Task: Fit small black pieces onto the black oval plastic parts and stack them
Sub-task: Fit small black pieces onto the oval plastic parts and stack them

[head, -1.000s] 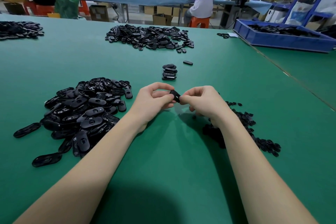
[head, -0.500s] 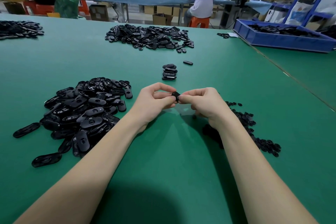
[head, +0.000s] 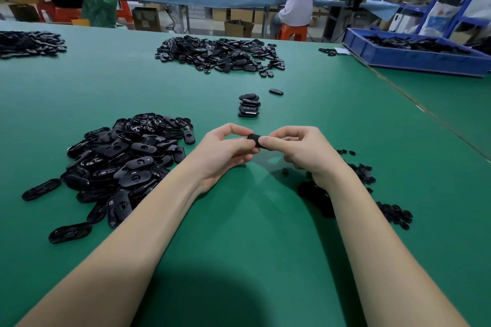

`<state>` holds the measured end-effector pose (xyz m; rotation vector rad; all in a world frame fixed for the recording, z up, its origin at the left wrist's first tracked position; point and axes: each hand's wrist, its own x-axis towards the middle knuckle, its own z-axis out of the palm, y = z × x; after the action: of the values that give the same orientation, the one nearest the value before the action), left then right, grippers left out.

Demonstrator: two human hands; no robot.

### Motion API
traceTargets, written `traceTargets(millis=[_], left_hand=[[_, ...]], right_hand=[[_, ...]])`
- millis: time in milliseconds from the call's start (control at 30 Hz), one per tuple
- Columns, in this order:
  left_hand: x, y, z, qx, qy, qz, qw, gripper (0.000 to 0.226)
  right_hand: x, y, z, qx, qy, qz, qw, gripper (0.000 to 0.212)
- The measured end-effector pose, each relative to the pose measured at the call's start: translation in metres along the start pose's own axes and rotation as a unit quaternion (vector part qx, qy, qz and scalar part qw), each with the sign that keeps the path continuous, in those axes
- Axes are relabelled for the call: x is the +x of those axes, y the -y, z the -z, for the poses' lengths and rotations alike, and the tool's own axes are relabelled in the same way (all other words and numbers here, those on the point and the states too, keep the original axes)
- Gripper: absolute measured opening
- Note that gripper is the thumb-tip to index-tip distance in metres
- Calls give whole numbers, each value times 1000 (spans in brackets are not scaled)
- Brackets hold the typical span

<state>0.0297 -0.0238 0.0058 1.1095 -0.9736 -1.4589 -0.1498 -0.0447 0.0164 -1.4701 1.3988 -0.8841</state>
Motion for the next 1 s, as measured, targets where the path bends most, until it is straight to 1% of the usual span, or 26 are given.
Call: traceTargets(millis=[67, 167, 333, 567, 700, 833, 1000], left_hand=[[0, -1, -1, 27, -8, -4, 1000, 18], [0, -1, -1, 24, -9, -9, 1000, 19], [-1, 2, 0, 61, -3, -25, 998, 16], [0, 5, -1, 31, -1, 1, 1000, 15], [1, 6, -1, 46, -3, 0, 999, 15], [1, 7, -2, 67, -19, -11, 998, 13], [1, 8, -5, 82, -46, -29, 995, 13]], right_hand=[[0, 0, 0, 9, 4, 7, 1000, 20], [1, 0, -2, 11, 7, 21, 1000, 19], [4, 0, -2, -19, 5, 20, 1000, 15], [5, 0, -4, -45, 0, 20, 999, 13], [6, 1, -6, -67, -13, 24, 997, 12], [7, -2, -10, -73, -26, 18, 997, 12], [8, -4, -13, -47, -37, 17, 998, 14]])
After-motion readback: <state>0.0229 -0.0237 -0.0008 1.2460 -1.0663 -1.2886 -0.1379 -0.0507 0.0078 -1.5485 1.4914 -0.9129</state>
